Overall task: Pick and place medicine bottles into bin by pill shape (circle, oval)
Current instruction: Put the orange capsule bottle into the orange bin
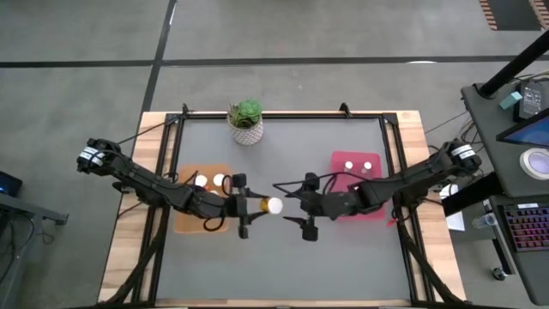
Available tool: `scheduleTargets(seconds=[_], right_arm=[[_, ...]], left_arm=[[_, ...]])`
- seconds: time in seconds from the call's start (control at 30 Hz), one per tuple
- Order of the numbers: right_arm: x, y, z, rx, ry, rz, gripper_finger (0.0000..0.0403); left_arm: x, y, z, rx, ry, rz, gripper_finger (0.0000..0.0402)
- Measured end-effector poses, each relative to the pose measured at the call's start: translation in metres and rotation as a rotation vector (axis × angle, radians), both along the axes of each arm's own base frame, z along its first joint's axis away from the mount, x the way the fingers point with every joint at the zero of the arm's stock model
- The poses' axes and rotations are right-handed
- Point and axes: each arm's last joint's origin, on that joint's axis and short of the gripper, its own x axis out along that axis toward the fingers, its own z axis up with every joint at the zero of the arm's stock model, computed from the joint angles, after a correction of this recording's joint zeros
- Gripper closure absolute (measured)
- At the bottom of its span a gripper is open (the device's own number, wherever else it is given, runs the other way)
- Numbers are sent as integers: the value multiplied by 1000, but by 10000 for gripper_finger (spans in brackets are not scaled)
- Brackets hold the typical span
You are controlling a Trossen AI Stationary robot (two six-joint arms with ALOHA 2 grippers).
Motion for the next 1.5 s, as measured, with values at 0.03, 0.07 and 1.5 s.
scheduleTargets(seconds=[0.03,0.07,1.5], right_arm=[[-2,1,-3,-3,-45,12,111],[-2,1,-6,-9,-92,22,111],[27,9,-52,-247,-587,130,197]], left_arm=[[0,-1,2,-7,-17,-22,238],[1,-1,4,-14,-33,-39,238],[3,0,10,-41,-93,-76,236]])
